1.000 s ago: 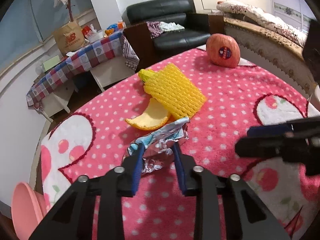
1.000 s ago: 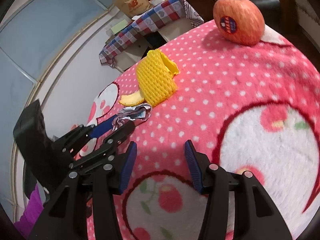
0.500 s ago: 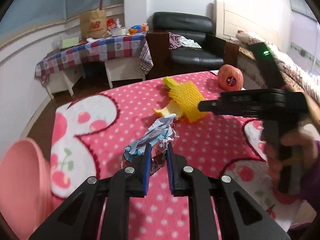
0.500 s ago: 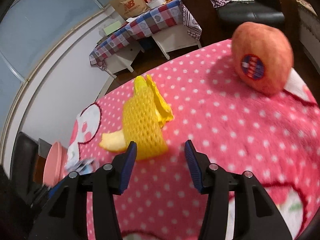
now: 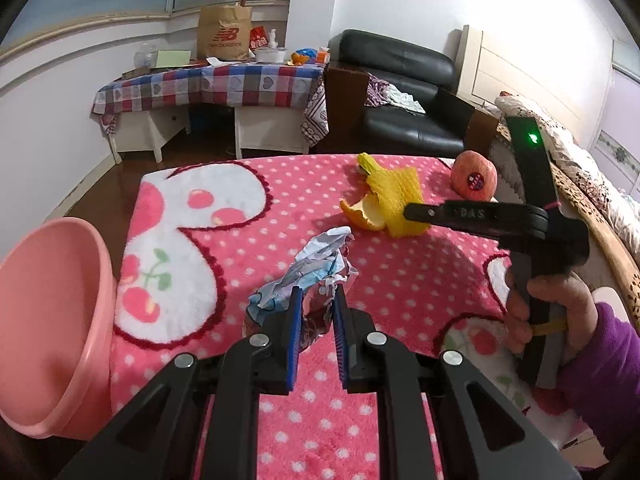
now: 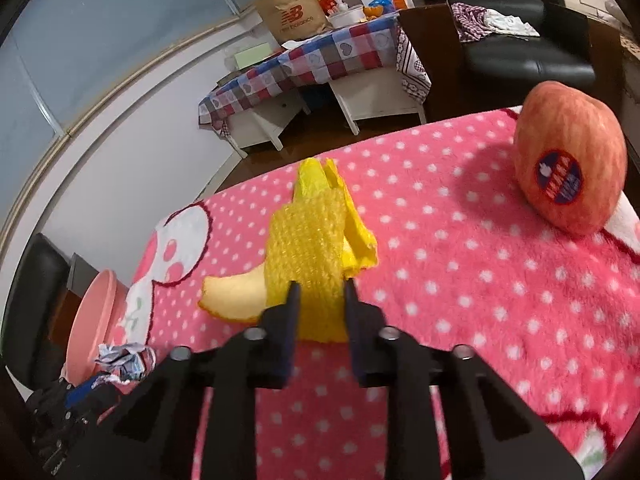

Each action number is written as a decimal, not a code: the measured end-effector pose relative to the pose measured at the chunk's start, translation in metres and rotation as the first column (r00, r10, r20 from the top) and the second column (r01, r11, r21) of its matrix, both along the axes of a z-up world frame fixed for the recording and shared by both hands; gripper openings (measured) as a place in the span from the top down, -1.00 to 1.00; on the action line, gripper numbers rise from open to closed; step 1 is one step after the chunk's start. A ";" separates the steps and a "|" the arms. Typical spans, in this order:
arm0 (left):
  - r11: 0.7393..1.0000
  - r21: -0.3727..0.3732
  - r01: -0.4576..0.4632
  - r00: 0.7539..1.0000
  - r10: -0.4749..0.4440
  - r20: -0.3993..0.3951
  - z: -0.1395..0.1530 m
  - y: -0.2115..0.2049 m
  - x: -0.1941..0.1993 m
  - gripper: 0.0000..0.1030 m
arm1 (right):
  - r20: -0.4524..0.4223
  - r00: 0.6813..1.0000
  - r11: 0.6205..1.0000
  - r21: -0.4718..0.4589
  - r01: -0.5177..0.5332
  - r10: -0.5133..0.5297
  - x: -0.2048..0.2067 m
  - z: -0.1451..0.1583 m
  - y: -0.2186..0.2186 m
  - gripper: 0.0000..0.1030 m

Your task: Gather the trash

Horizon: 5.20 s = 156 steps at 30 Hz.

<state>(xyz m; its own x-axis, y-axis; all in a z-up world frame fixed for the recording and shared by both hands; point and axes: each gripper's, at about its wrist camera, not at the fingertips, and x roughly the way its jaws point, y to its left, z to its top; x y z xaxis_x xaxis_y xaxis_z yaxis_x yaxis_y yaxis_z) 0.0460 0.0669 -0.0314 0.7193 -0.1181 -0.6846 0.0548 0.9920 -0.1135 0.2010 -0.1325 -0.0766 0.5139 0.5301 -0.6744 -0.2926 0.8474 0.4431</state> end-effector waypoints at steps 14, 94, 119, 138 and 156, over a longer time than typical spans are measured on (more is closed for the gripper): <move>0.997 0.011 -0.077 0.996 0.076 0.049 0.019 -0.004 -0.029 0.73 | 0.088 0.995 0.995 0.086 -0.055 0.047 -0.088 0.039 0.007 0.79; 0.899 -0.049 -0.436 0.885 0.438 0.160 0.043 0.114 -0.136 0.73 | 0.141 0.945 0.954 0.007 -0.299 0.295 -0.153 0.072 0.119 0.79; 0.814 -0.090 -0.574 0.810 0.580 0.087 0.015 0.179 -0.131 0.70 | 0.134 0.865 0.875 -0.027 -0.484 0.483 -0.135 0.075 0.241 0.79; 0.794 -0.067 -0.605 0.792 0.608 0.057 0.001 0.187 -0.117 0.68 | 0.087 0.851 0.856 -0.044 -0.515 0.517 -0.124 0.057 0.269 0.79; 0.789 -0.069 -0.611 0.787 0.614 0.057 -0.002 0.189 -0.117 0.18 | 0.027 0.854 0.855 -0.038 -0.518 0.519 -0.114 0.043 0.275 0.45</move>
<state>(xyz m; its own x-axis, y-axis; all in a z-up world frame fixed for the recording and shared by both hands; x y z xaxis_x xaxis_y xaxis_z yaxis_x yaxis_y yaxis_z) -0.0715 0.2558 -0.0336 0.6979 0.3354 -0.6328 -0.5529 0.8139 -0.1784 0.0871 0.1426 -0.0337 0.1933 0.7073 -0.6800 -0.7076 0.5806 0.4027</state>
